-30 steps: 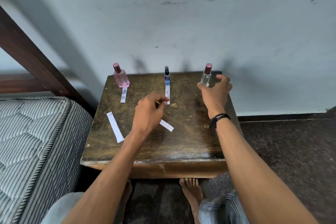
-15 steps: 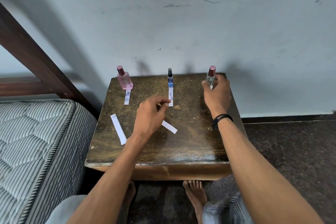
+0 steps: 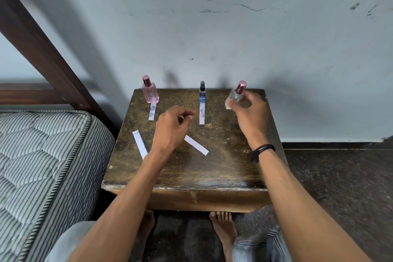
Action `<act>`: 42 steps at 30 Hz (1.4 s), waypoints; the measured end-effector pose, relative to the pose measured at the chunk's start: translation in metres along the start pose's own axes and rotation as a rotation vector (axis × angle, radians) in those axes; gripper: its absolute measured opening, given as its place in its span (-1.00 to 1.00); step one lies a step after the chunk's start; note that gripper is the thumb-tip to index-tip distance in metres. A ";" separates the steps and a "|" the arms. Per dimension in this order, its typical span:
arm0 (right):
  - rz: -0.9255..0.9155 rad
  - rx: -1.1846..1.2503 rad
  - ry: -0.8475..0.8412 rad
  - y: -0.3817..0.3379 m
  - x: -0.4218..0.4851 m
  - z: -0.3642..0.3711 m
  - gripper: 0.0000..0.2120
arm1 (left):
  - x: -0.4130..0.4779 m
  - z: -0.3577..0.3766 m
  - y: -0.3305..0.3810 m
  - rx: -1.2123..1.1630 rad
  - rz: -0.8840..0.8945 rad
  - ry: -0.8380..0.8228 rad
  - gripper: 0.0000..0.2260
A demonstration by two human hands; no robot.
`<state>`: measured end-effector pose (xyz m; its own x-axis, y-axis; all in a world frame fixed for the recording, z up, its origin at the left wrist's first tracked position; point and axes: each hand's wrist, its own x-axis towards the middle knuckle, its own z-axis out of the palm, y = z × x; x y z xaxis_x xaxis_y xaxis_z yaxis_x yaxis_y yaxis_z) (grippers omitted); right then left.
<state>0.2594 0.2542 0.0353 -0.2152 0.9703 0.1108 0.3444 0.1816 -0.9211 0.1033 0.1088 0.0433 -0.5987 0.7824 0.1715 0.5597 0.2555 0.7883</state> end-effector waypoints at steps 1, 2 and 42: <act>0.003 0.051 -0.040 -0.003 -0.006 0.000 -0.82 | 0.001 -0.002 0.000 -0.020 -0.011 0.013 -0.89; 0.005 0.084 -0.083 -0.004 -0.012 0.001 -0.82 | 0.001 -0.005 0.000 -0.044 -0.022 0.029 -0.89; -0.117 -0.159 -0.396 -0.024 -0.086 0.016 -0.74 | -0.017 -0.024 -0.005 -0.682 -0.058 -0.139 -0.80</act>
<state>0.2546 0.1641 0.0415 -0.5837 0.8113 0.0310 0.4264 0.3388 -0.8387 0.0967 0.0809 0.0505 -0.5124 0.8553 0.0769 0.0170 -0.0794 0.9967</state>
